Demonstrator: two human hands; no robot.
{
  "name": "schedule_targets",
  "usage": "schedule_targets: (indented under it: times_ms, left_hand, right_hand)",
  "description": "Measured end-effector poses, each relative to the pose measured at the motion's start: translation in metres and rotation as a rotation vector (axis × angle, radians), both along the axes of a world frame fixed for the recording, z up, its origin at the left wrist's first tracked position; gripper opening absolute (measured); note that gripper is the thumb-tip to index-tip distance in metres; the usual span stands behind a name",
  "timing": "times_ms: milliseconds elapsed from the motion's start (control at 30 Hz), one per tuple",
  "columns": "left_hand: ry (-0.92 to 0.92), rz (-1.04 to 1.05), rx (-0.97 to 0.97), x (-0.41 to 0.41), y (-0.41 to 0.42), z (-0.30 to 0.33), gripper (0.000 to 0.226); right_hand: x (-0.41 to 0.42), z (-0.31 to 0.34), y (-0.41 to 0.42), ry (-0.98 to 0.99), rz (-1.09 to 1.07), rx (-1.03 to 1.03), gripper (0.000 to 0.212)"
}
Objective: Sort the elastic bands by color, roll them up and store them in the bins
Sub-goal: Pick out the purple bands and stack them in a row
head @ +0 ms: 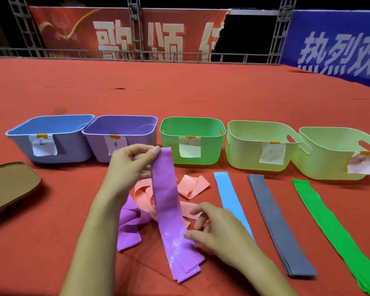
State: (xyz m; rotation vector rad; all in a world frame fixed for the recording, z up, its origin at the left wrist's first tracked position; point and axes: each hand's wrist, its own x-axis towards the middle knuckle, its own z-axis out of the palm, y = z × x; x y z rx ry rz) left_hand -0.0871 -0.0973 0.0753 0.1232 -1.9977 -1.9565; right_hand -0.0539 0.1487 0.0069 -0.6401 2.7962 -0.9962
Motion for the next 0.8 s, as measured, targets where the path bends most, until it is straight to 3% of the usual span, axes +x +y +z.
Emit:
schedule_targets:
  times_ms: [133, 300, 567, 700, 800]
  left_hand:
    - [0.0, -0.007, 0.018, 0.001, -0.018, -0.001, 0.02]
    - [-0.002, -0.019, 0.055, -0.001, -0.028, -0.003, 0.019]
    - [-0.04, 0.026, 0.107, -0.007, -0.036, -0.013, 0.018]
    - [-0.077, 0.05, 0.132, -0.01, -0.042, -0.019, 0.02]
    - [-0.084, 0.067, 0.132, -0.011, -0.043, -0.02, 0.02]
  right_hand:
    - [0.005, -0.001, -0.013, -0.005, 0.034, -0.198, 0.029]
    - [0.017, 0.0, -0.045, 0.012, 0.118, -0.269, 0.022]
    - [0.015, -0.023, -0.116, 0.087, 0.225, -0.17, 0.024]
    - [0.013, -0.036, -0.127, 0.141, 0.244, -0.005, 0.034]
    - [0.013, -0.04, -0.129, 0.181, 0.233, -0.005, 0.029]
